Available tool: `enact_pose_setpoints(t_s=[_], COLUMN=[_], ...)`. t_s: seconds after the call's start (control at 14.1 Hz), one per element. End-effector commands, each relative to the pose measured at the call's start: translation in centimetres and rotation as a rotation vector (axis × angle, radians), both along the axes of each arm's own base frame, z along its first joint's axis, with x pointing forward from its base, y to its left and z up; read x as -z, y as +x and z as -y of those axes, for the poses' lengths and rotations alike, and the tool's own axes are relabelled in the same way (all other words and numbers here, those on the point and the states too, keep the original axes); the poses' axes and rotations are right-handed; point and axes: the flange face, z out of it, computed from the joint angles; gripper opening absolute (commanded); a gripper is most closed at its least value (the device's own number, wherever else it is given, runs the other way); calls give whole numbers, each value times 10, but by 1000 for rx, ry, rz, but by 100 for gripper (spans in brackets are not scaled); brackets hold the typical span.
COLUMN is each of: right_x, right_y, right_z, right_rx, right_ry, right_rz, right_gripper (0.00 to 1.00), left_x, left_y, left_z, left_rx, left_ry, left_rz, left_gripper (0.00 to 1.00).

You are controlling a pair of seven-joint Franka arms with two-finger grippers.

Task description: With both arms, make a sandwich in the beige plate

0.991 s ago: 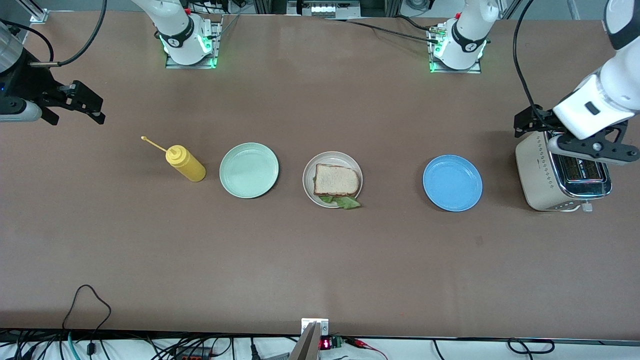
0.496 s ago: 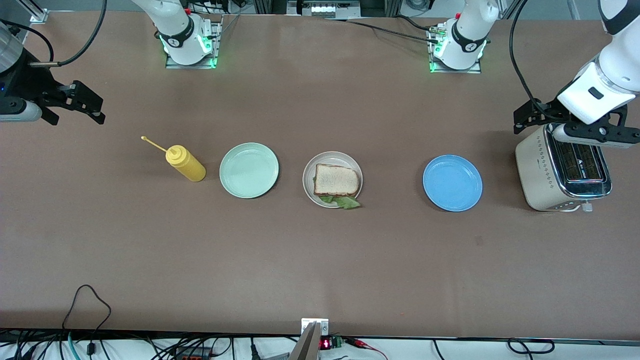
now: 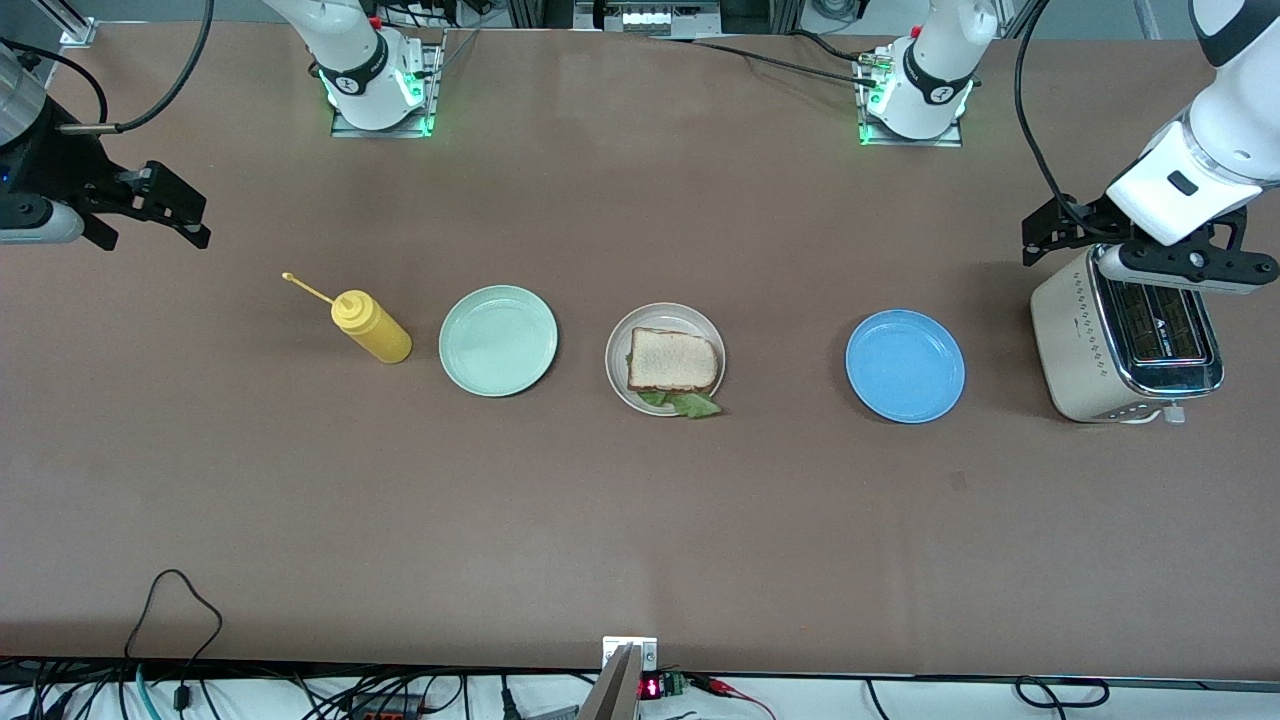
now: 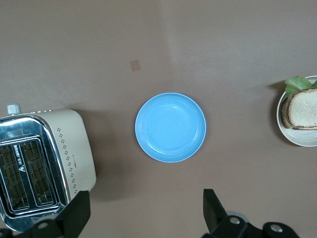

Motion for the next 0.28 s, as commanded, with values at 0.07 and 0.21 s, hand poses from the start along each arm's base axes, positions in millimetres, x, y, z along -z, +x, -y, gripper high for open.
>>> enact_pose_setpoints(t_s=[0.07, 0.21], right_x=[-4, -4], right_y=[1, 1], right_z=[1, 1], right_rx=[-9, -9], right_ry=[-2, -3], right_rz=[-4, -4], right_gripper=[100, 100], left_x=[-3, -3], left_y=[-7, -7], left_z=[-3, -2], left_rx=[-7, -6], left_ry=[21, 22], left_rz=[-6, -7], left_gripper=[100, 100])
